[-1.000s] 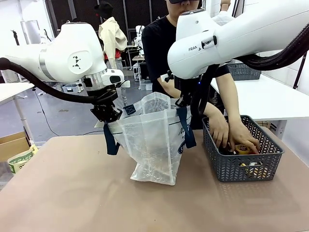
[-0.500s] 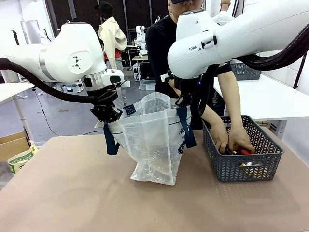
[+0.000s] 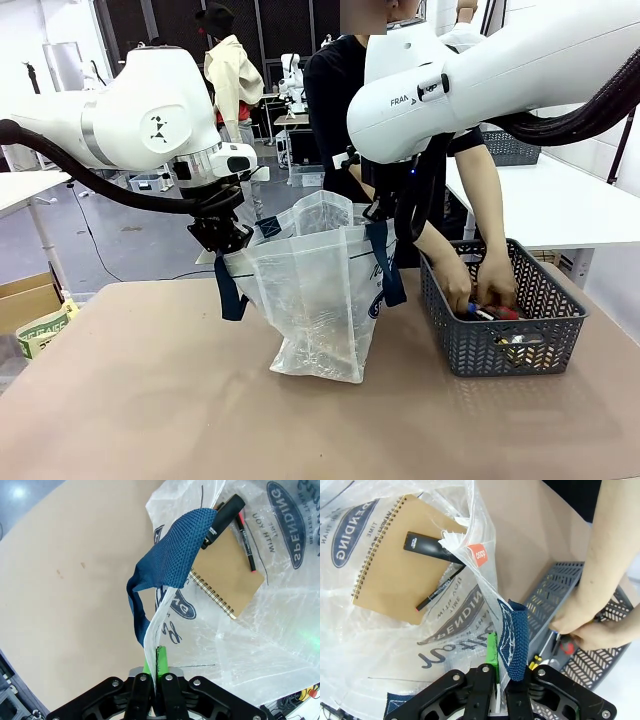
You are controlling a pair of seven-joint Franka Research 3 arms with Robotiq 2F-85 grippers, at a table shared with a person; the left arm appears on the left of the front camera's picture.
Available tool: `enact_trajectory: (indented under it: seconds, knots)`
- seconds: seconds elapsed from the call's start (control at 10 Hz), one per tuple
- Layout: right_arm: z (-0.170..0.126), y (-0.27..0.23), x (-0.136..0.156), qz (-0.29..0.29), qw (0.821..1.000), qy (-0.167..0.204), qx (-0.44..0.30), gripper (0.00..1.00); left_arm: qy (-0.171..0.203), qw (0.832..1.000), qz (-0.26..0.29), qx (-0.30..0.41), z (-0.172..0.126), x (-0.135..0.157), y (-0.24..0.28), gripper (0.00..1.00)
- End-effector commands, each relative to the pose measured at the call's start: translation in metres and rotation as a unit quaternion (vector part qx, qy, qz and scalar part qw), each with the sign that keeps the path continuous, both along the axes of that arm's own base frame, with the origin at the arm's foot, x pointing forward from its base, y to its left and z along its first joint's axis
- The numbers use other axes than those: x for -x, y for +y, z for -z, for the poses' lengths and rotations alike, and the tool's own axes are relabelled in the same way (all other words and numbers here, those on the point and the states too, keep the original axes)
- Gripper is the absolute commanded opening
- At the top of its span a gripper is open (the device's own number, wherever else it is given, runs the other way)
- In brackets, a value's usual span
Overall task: Transfer purchased items from the store into the shopping bag.
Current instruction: Move the Reusable shopping bag to the right side of the table.
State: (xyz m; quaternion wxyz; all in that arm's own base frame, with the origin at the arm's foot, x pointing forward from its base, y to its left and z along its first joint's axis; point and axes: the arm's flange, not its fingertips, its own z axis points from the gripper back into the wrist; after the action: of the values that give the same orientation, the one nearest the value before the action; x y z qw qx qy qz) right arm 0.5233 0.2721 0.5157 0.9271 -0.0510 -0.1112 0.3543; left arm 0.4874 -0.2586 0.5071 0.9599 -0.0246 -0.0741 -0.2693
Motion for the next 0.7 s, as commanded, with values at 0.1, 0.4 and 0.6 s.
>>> enact_trajectory:
  seconds: [0.1,0.4,0.6]
  knots:
    - [0.0018,-0.0024,-0.0006,0.001,1.0,0.001,0.002,0.0,0.001,1.0,-0.003,-0.001,0.0004,0.0004,0.0017,0.0]
    - [0.0018,-0.0024,-0.0006,0.001,1.0,0.001,0.002,0.0,0.001,1.0,-0.003,-0.001,0.0004,0.0004,0.0017,0.0]
    - [0.0018,-0.0024,-0.0006,0.001,1.0,0.001,0.002,0.0,0.001,1.0,-0.003,-0.001,0.0004,0.0004,0.0017,0.0]
